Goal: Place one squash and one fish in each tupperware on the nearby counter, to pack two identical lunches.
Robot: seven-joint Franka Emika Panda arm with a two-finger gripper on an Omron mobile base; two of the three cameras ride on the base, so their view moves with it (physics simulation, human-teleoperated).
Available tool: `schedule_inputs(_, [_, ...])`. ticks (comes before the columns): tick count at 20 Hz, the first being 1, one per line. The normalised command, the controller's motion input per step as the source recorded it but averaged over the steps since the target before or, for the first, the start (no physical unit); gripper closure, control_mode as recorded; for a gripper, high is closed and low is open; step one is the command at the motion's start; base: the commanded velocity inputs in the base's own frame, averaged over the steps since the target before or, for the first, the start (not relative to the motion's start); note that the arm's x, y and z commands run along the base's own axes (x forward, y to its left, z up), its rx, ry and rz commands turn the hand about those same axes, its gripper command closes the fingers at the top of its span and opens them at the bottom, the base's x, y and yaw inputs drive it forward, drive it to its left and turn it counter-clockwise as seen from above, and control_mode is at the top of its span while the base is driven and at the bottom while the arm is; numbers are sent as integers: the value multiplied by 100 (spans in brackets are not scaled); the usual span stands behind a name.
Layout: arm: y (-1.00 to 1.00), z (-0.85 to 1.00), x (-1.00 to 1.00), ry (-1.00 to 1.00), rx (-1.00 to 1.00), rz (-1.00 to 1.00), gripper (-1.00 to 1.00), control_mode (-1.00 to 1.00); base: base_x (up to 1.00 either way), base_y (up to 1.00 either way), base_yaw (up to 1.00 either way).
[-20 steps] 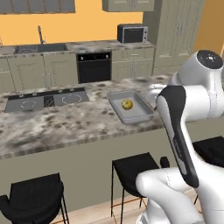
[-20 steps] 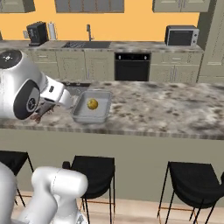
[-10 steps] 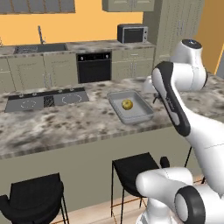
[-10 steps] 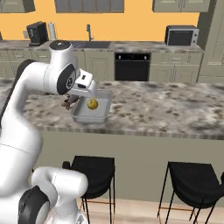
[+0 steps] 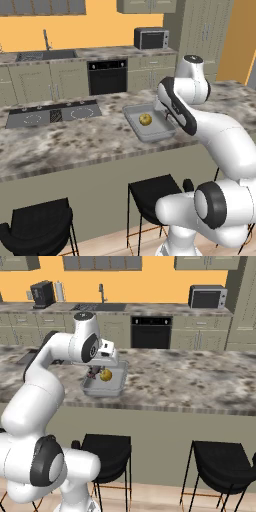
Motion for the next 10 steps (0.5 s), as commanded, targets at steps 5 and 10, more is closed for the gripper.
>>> schedule_inputs(5, [0,-28,58,0,0,2,100,-100,0,0,0])
schedule_inputs(10, [0,-30,57,0,0,1,100,-100,0,0,0])
